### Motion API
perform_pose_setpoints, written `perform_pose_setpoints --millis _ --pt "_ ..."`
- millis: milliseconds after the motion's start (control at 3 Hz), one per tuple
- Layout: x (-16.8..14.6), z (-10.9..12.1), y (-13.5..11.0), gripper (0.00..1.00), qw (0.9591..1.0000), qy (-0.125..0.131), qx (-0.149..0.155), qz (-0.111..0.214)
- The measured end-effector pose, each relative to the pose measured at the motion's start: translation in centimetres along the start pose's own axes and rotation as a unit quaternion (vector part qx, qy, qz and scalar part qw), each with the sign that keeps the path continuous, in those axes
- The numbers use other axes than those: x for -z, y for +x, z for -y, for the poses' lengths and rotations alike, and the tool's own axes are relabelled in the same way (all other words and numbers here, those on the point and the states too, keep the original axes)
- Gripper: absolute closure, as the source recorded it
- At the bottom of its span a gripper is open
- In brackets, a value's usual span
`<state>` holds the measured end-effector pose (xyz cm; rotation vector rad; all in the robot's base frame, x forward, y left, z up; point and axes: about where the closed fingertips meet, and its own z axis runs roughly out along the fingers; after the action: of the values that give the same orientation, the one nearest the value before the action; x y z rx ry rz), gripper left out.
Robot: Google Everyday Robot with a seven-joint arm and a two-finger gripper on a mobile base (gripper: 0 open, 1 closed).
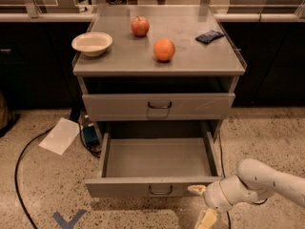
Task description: Close middle drawer
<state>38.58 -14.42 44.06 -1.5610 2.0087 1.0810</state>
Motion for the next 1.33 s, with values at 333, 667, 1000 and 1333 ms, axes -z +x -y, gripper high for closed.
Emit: perform_pose_setpoints --millis 333,667,1000,1333 --pt "0.0 0.0 0.0 0.00 1.0000 0.000 0.000 0.000" --pt "-0.3 0.2 0.1 0.00 1.0000 0.000 -0.003 -0.009" --pt "-0.6 1.8 0.0 0.00 0.9999 -0.001 -0.005 -0.012" --pt "-0.3 4.8 -0.7 0.00 0.9999 0.010 -0.008 -0.007"
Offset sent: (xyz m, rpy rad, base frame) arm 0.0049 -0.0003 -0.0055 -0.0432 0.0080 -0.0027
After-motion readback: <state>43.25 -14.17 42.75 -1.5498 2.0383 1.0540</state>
